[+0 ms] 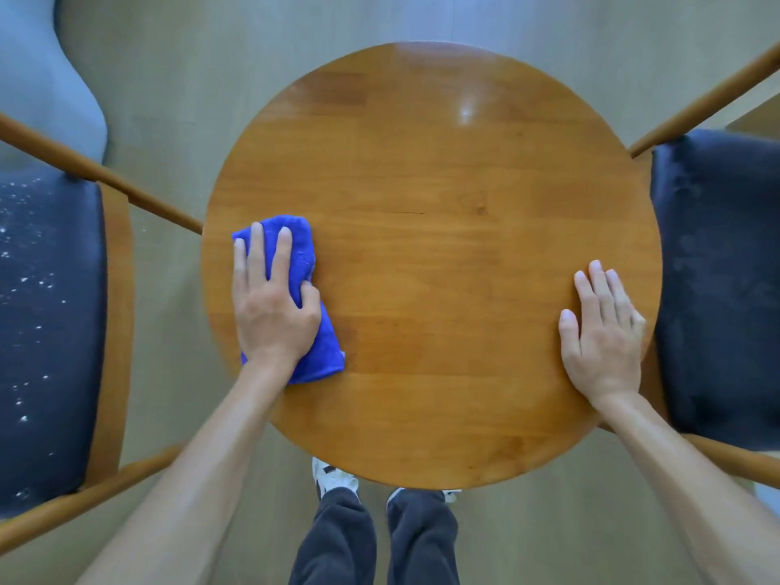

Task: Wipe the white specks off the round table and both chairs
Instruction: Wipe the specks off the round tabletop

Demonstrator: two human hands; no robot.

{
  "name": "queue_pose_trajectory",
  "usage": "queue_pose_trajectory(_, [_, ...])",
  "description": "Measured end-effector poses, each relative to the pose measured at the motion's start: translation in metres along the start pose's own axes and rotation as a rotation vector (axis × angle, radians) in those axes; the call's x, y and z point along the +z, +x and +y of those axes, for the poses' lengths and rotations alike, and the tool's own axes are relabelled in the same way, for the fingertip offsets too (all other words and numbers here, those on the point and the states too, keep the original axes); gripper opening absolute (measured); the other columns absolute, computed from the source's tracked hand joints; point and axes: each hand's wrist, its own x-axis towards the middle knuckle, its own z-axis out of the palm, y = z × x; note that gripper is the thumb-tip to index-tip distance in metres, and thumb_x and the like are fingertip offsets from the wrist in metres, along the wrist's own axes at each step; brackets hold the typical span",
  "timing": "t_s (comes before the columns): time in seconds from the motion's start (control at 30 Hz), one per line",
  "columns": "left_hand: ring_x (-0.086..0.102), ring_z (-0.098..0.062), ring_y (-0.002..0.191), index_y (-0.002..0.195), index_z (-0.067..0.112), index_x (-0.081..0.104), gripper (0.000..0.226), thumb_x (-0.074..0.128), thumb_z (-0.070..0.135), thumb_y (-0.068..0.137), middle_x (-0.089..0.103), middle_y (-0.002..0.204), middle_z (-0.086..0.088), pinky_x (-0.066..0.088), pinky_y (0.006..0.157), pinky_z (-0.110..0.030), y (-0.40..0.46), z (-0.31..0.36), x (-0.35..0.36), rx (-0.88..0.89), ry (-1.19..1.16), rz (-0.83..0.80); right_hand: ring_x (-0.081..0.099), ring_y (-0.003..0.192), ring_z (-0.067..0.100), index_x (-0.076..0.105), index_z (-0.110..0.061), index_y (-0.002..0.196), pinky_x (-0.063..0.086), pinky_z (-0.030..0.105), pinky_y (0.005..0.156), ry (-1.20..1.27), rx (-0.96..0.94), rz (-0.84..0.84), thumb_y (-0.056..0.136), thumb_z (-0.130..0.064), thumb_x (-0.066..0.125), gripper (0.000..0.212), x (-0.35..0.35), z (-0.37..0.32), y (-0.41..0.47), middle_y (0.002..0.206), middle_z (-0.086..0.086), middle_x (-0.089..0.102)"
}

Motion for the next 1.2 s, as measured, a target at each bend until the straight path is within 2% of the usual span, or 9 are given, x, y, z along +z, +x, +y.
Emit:
queue_pose_trajectory(0.23, [0.026, -0.039, 0.142, 0.142, 0.018, 0.045, 0.069, 0.054, 0.026, 0.074, 0.032, 0.153, -0.015, 0.029, 0.112, -0.052, -0.079, 0.182, 0.062, 0.369, -0.045, -0.184, 0.026, 0.145, 0.027, 0.039, -0.008, 0.146, 0.022, 0.047, 0.114, -0.045, -0.010, -0.019, 0.097, -0.035, 0.028, 0.058, -0.001, 0.006, 0.001, 0.156, 0.012, 0.033])
queue_pose_trajectory(0.37, [0.028, -0.036, 0.142, 0.142, 0.019, 0.046, 0.066, 0.051, 0.025, 0.076, 0.034, 0.153, -0.013, 0.031, 0.110, -0.053, -0.069, 0.157, 0.063, 0.559, -0.055, -0.249, 0.021, 0.147, 0.024, 0.034, -0.011, 0.150, 0.016, 0.046, 0.119, -0.061, -0.028, -0.059, 0.098, -0.035, 0.027, 0.057, 0.000, 0.008, 0.001, 0.158, 0.009, 0.027])
queue_pose_trajectory(0.47, [0.026, -0.036, 0.142, 0.143, 0.015, 0.044, 0.065, 0.049, 0.029, 0.079, 0.032, 0.153, -0.015, 0.030, 0.111, -0.053, -0.027, 0.078, 0.042, 0.422, -0.024, -0.170, 0.014, 0.149, 0.022, 0.027, -0.013, 0.153, 0.009, 0.043, 0.121, -0.061, -0.023, -0.088, 0.099, -0.038, 0.025, 0.059, -0.001, 0.008, 0.000, 0.161, 0.007, 0.020])
queue_pose_trajectory(0.57, [0.019, -0.037, 0.144, 0.145, 0.012, 0.039, 0.067, 0.043, 0.034, 0.082, 0.023, 0.156, -0.016, 0.016, 0.119, -0.043, 0.019, -0.007, 0.000, 0.075, 0.008, -0.113, 0.014, 0.149, 0.022, 0.027, -0.014, 0.153, 0.007, 0.042, 0.121, -0.064, -0.015, -0.085, 0.099, -0.042, 0.026, 0.061, 0.001, 0.006, 0.000, 0.161, 0.006, 0.021])
queue_pose_trajectory(0.7, [0.014, -0.039, 0.145, 0.148, 0.013, 0.033, 0.066, 0.043, 0.029, 0.084, 0.017, 0.158, -0.018, 0.008, 0.118, -0.037, 0.028, -0.010, -0.004, -0.158, 0.012, -0.025, 0.017, 0.149, 0.024, 0.029, -0.013, 0.152, 0.011, 0.045, 0.121, -0.083, 0.000, -0.083, 0.099, -0.046, 0.028, 0.063, 0.003, 0.005, 0.002, 0.160, 0.007, 0.023])
queue_pose_trajectory(0.9, [0.021, -0.041, 0.143, 0.145, 0.012, 0.039, 0.067, 0.047, 0.027, 0.081, 0.025, 0.155, -0.019, 0.024, 0.115, -0.051, -0.011, 0.145, 0.058, 0.016, -0.010, -0.124, 0.014, 0.149, 0.023, 0.025, -0.016, 0.154, 0.010, 0.046, 0.120, -0.077, 0.002, -0.109, 0.098, -0.049, 0.025, 0.065, 0.001, 0.007, 0.005, 0.161, 0.006, 0.019])
queue_pose_trajectory(1.03, [0.009, -0.030, 0.148, 0.149, 0.020, 0.033, 0.065, 0.037, 0.039, 0.087, 0.015, 0.160, -0.008, 0.018, 0.117, -0.052, -0.041, 0.240, 0.075, 0.143, -0.185, -0.320, 0.013, 0.149, 0.020, 0.026, -0.019, 0.153, 0.013, 0.050, 0.119, -0.008, -0.029, -0.149, 0.098, -0.045, 0.023, 0.061, -0.004, 0.010, 0.006, 0.161, 0.002, 0.017])
queue_pose_trajectory(1.1, [-0.004, -0.016, 0.148, 0.150, 0.028, 0.025, 0.063, 0.027, 0.045, 0.089, 0.005, 0.161, 0.003, 0.005, 0.120, -0.048, -0.039, 0.231, 0.063, 0.196, -0.316, -0.423, 0.008, 0.150, 0.014, 0.029, -0.022, 0.151, 0.011, 0.049, 0.120, 0.201, 0.063, -0.162, 0.094, -0.043, 0.020, 0.061, -0.015, 0.006, 0.012, 0.160, -0.008, 0.012])
queue_pose_trajectory(1.2, [0.001, -0.016, 0.149, 0.149, 0.028, 0.028, 0.061, 0.028, 0.043, 0.091, 0.012, 0.161, 0.003, 0.003, 0.119, -0.049, -0.014, 0.149, 0.037, 0.215, -0.220, -0.295, 0.008, 0.150, 0.023, 0.033, -0.026, 0.150, 0.013, 0.047, 0.121, 0.380, 0.228, -0.088, 0.088, -0.048, 0.032, 0.066, -0.027, -0.035, 0.019, 0.162, -0.001, 0.011])
